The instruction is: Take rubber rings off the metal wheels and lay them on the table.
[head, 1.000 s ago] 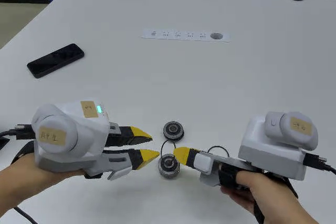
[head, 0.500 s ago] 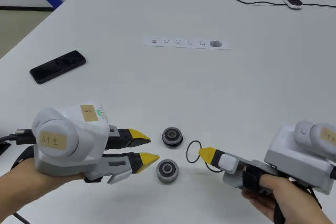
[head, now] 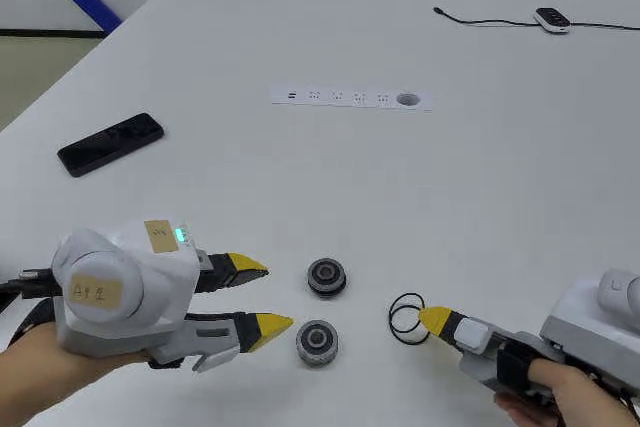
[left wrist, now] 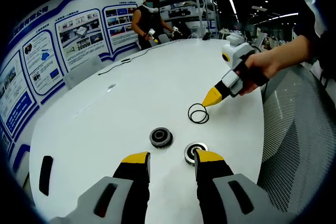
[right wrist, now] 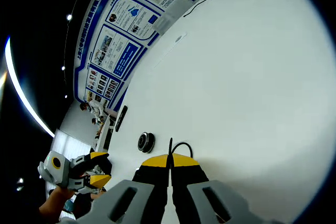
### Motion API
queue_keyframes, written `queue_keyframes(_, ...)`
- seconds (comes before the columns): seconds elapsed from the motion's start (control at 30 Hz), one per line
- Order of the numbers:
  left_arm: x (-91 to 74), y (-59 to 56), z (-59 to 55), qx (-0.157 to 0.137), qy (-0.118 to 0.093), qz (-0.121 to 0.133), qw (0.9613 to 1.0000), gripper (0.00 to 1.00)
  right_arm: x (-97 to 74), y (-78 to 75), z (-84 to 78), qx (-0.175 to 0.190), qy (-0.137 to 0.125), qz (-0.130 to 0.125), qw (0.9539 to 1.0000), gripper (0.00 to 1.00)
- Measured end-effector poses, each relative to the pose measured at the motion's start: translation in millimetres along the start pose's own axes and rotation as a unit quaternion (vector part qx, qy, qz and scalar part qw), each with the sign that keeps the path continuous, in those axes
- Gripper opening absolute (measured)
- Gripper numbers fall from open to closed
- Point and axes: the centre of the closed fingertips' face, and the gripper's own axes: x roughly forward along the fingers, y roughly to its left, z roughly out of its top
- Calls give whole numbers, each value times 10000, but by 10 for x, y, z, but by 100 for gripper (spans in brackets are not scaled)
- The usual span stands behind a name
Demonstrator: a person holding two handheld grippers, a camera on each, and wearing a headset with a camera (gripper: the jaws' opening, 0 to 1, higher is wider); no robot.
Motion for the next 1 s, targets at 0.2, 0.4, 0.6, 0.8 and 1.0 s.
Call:
queue_keyframes(0.2,-31,51,-21,-12,-10,67,10000,35,-5,-87,-43,33,25,-175,9998,2)
queue_keyframes(0.4,-49,83,-24,54,-38,182,9998,36,-12,-160,-76,-91,61,-355,9993,2)
queue_keyframes(0.6,-66,87,-17,36,-57,204,9998,35,-31,-202,-89,-186,84,-467,9987,5)
queue_keyframes(0.8,-47,55,-30,33,-41,161,9999,35,-49,-214,-77,-302,84,-523,9981,7)
queue_keyframes(1.0,-21,38,-15,46,-53,125,9999,35,-87,-178,-17,-399,-20,-502,9979,8)
